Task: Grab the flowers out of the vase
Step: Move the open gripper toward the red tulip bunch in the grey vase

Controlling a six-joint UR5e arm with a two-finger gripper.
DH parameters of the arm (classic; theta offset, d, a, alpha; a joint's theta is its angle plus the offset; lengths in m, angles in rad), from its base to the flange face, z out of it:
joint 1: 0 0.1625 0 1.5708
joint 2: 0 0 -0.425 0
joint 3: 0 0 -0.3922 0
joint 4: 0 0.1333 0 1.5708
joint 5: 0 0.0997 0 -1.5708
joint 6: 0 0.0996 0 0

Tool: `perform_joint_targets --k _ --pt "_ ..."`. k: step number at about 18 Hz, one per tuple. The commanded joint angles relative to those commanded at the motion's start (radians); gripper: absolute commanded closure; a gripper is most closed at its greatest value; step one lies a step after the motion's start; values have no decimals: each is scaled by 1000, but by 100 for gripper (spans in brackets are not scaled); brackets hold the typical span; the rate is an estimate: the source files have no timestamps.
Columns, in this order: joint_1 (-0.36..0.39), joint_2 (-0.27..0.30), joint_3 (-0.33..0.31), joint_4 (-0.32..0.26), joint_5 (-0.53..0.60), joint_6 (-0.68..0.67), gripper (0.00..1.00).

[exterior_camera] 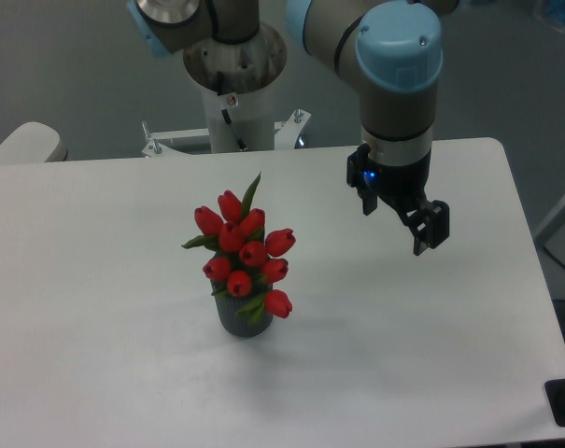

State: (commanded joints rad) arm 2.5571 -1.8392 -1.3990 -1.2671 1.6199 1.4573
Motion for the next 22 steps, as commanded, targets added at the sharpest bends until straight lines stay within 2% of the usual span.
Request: perform_joint_targets --k 7,12,17,22 --pt "6 3 -2 -2 -67 0 0" --pt "24 8 -15 -3 -208 -5 0" --pt "61 15 -98 -2 -313 -20 0" --pt "139 34 -181 -11 -524 -20 0"
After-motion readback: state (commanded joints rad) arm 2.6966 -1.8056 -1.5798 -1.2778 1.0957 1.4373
